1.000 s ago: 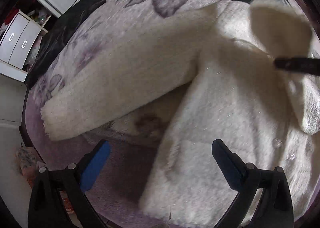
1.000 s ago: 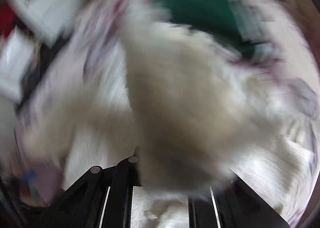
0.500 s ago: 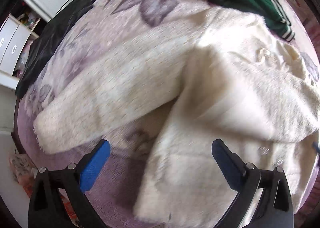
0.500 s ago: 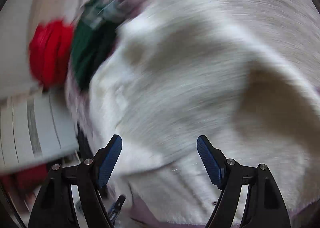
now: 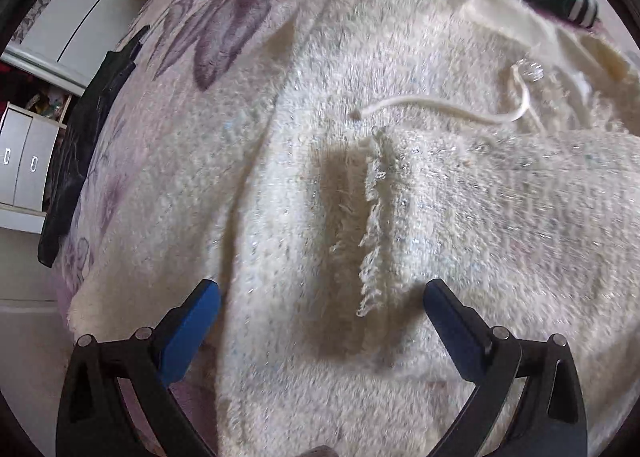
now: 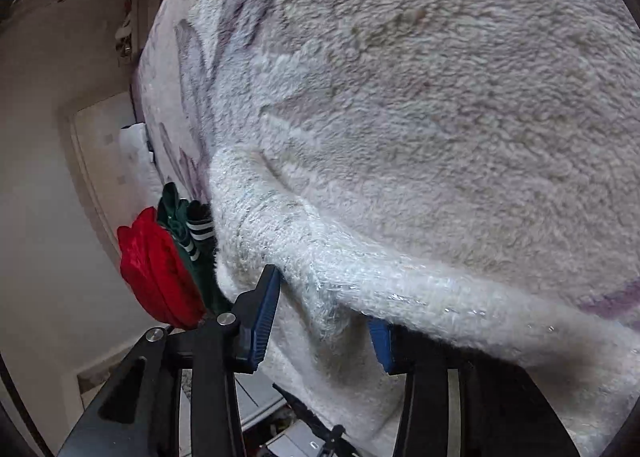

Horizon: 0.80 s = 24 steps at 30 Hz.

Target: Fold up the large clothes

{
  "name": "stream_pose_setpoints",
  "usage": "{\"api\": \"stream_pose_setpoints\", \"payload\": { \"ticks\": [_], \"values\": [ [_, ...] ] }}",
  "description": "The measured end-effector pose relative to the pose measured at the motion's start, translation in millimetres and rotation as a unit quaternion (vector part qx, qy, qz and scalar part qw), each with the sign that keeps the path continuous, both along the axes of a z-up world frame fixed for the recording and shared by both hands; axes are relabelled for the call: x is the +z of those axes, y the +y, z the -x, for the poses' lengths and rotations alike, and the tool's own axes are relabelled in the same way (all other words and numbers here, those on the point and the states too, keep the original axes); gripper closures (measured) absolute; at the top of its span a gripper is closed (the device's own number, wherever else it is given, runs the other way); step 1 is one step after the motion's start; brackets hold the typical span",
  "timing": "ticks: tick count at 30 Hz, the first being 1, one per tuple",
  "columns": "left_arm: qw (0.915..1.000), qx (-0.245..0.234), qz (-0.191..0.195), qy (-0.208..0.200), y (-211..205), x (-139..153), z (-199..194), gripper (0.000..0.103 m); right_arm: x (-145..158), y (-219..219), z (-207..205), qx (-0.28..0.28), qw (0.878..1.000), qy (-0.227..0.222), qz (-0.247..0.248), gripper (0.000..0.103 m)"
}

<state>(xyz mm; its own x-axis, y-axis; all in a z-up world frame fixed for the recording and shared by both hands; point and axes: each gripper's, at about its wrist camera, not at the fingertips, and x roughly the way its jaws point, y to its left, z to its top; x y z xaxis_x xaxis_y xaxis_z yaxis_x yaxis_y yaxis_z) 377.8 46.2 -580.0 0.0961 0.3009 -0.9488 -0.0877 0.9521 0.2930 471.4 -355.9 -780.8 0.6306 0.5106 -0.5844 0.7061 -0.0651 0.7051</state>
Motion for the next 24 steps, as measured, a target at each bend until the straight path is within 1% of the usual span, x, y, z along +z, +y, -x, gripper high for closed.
{"api": "stream_pose_setpoints", "payload": {
  "ticks": [2,4,6,8,9,11,13,14,15,16,17,18,20,22,23,24],
  "values": [
    [1.0000,0.007,-0.001,0.005,4,-15,-5,0.000,0,2,0,0.032,0.999,0.018,0.002,0.058],
    [0.9997,0.021,0.009,0.000,10,-18,-8,0.000,7,4,-1,0.076,0.997,0.029,0.017,0.053],
    [0.9992,0.034,0.019,-0.008,15,-9,-10,0.000,20,19,-9,0.118,0.991,0.041,0.042,0.043],
    [0.9978,0.055,0.029,-0.024,28,10,-2,0.000,38,35,-16,0.165,0.983,0.040,0.067,0.042],
    [0.9965,0.067,0.039,-0.031,36,18,4,0.000,44,46,-20,0.194,0.977,0.041,0.082,0.042],
    [0.9920,0.104,0.057,-0.042,63,38,23,0.000,57,70,-26,0.235,0.966,0.039,0.098,0.042],
    [0.9836,0.155,0.078,-0.049,101,55,50,0.000,74,105,-33,0.280,0.952,0.041,0.113,0.042],
    [0.9772,0.188,0.085,-0.050,124,60,67,0.000,78,126,-37,0.304,0.944,0.040,0.118,0.042],
    [0.9679,0.226,0.099,-0.047,150,63,85,0.000,56,147,-47,0.322,0.938,0.039,0.120,0.042],
    [0.9561,0.265,0.117,-0.045,176,62,104,0.000,54,163,-38,0.337,0.933,0.040,0.123,0.042],
    [0.9403,0.310,0.134,-0.043,204,60,125,0.000,52,180,-36,0.353,0.926,0.043,0.125,0.042],
    [0.9219,0.353,0.154,-0.046,231,55,147,0.000,41,188,-28,0.363,0.922,0.047,0.125,0.042],
    [0.8887,0.418,0.182,-0.052,276,37,186,0.000,36,217,-25,0.379,0.915,0.055,0.123,0.042],
    [0.8592,0.468,0.196,-0.067,314,21,215,0.002,31,240,-22,0.389,0.908,0.068,0.138,0.042],
    [0.8459,0.487,0.200,-0.083,331,14,227,0.009,29,248,-19,0.392,0.905,0.074,0.149,0.042],
    [0.8369,0.501,0.198,-0.094,345,9,235,0.013,27,256,-18,0.395,0.901,0.078,0.162,0.042]
  ]
}}
